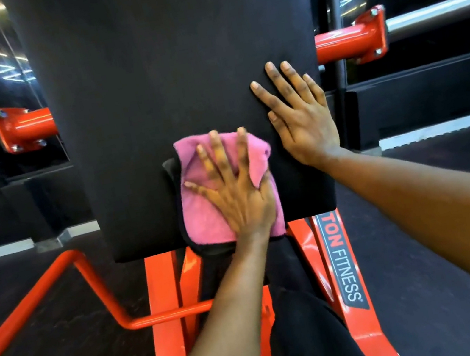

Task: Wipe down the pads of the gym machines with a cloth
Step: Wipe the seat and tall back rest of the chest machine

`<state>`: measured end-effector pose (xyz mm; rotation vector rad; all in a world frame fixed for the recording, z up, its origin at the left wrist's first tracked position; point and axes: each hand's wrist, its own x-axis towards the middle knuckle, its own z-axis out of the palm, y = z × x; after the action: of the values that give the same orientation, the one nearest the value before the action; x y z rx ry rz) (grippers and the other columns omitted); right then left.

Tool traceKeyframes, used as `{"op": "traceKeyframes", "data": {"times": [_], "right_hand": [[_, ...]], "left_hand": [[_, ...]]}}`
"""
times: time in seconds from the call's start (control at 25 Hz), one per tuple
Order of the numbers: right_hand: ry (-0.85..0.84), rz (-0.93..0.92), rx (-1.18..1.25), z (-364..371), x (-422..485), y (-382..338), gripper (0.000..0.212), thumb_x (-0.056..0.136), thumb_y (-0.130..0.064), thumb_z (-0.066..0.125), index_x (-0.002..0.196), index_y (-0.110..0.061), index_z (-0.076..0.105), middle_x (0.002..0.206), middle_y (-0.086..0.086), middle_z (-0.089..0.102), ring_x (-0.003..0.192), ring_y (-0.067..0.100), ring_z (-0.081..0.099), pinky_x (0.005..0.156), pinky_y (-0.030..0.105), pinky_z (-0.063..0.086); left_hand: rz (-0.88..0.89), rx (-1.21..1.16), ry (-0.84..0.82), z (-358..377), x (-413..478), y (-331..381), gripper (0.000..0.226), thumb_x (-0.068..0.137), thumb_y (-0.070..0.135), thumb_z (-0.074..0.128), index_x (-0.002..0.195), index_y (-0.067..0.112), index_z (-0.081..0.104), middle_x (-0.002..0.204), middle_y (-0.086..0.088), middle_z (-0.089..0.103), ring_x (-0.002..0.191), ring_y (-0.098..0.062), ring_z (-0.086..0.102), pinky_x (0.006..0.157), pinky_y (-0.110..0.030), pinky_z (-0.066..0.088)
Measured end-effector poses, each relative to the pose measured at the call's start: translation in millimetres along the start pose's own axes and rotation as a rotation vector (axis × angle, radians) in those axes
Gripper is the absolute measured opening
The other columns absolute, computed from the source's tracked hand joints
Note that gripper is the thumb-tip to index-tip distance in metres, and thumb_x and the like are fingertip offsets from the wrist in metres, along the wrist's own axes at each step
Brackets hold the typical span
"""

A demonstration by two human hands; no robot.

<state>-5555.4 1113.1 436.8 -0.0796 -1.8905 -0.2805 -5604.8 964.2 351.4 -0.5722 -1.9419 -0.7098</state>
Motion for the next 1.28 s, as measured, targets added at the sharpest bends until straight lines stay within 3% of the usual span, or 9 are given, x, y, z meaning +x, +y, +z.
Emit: {"op": "traceKeyframes", "data": {"times": [0.12,0.36,0.56,0.76,0.84,0.96,1.04,1.12,1.28], "right_hand": [[0.007,-0.013,0.068,-1,-1,2,0.052,0.107,-0.024,0.041,0.158,-0.032,0.032,0.168,0.0,0.021,0.157,0.021,0.014,0.125,0.043,0.016],[0.021,0.074,-0.019,6,-3,-14,0.055,0.107,-0.023,0.04,0.16,-0.032,0.028,0.169,0.0,0.016,0.157,0.022,0.011,0.125,0.046,0.015],[0.031,0.203,-0.015,9,-7,-36,0.062,0.103,-0.016,0.04,0.161,-0.032,0.024,0.17,0.002,0.014,0.157,0.027,0.008,0.127,0.047,0.009],[0.071,0.154,0.07,11,8,-67,0.054,0.104,-0.021,0.043,0.157,-0.027,0.035,0.168,0.005,0.021,0.156,0.027,0.013,0.126,0.046,0.013],[0.082,0.076,0.121,13,29,-91,0.052,0.104,-0.024,0.044,0.155,-0.026,0.04,0.167,0.005,0.024,0.156,0.026,0.016,0.126,0.046,0.015],[0.065,0.037,0.177,20,73,-121,0.05,0.105,-0.024,0.04,0.156,-0.024,0.039,0.168,0.005,0.023,0.156,0.025,0.014,0.126,0.045,0.014],[0.063,0.059,0.154,28,87,-130,0.051,0.106,-0.025,0.038,0.157,-0.024,0.035,0.168,0.004,0.021,0.157,0.025,0.012,0.126,0.046,0.014],[0.078,0.074,0.092,35,86,-131,0.052,0.107,-0.025,0.036,0.159,-0.024,0.031,0.169,0.005,0.019,0.157,0.026,0.012,0.126,0.047,0.014],[0.072,0.067,0.048,35,84,-132,0.052,0.109,-0.027,0.033,0.16,-0.024,0.025,0.17,0.005,0.015,0.157,0.026,0.009,0.127,0.047,0.013]], "left_hand": [[0.103,0.119,-0.091,13,-25,2,0.075,0.093,0.048,0.04,0.159,0.039,0.003,0.168,-0.007,-0.001,0.153,-0.036,-0.004,0.108,-0.079,0.005],[0.068,0.201,-0.141,7,-54,-79,0.079,0.082,0.04,0.04,0.157,0.04,0.014,0.168,-0.007,0.002,0.153,-0.036,-0.002,0.105,-0.082,0.005],[-0.181,0.206,-0.054,-27,-24,-155,0.068,0.091,0.035,0.04,0.157,0.036,0.022,0.167,-0.008,0.011,0.153,-0.038,0.004,0.109,-0.077,0.012],[-0.422,0.008,0.146,-52,31,-195,0.054,0.1,0.029,0.046,0.153,0.022,0.036,0.16,-0.013,0.031,0.145,-0.037,0.03,0.114,-0.056,0.029],[-0.417,-0.086,0.209,-64,78,-183,0.056,0.098,0.036,0.046,0.152,0.023,0.038,0.159,-0.009,0.034,0.143,-0.033,0.034,0.116,-0.052,0.029],[-0.329,0.027,0.187,-73,117,-164,0.06,0.098,0.044,0.042,0.155,0.035,0.026,0.163,-0.003,0.026,0.146,-0.032,0.027,0.113,-0.057,0.025],[-0.234,0.099,0.22,-68,98,-172,0.059,0.099,0.044,0.046,0.155,0.032,0.03,0.161,-0.009,0.028,0.146,-0.035,0.028,0.115,-0.057,0.025],[-0.212,0.024,0.239,-55,53,-189,0.059,0.099,0.034,0.054,0.153,0.022,0.036,0.158,-0.013,0.031,0.145,-0.035,0.03,0.114,-0.053,0.032],[-0.458,-0.13,0.074,-53,-9,-202,0.061,0.097,0.04,0.046,0.154,0.023,0.032,0.159,-0.005,0.029,0.137,-0.032,0.036,0.104,-0.055,0.041]]}}
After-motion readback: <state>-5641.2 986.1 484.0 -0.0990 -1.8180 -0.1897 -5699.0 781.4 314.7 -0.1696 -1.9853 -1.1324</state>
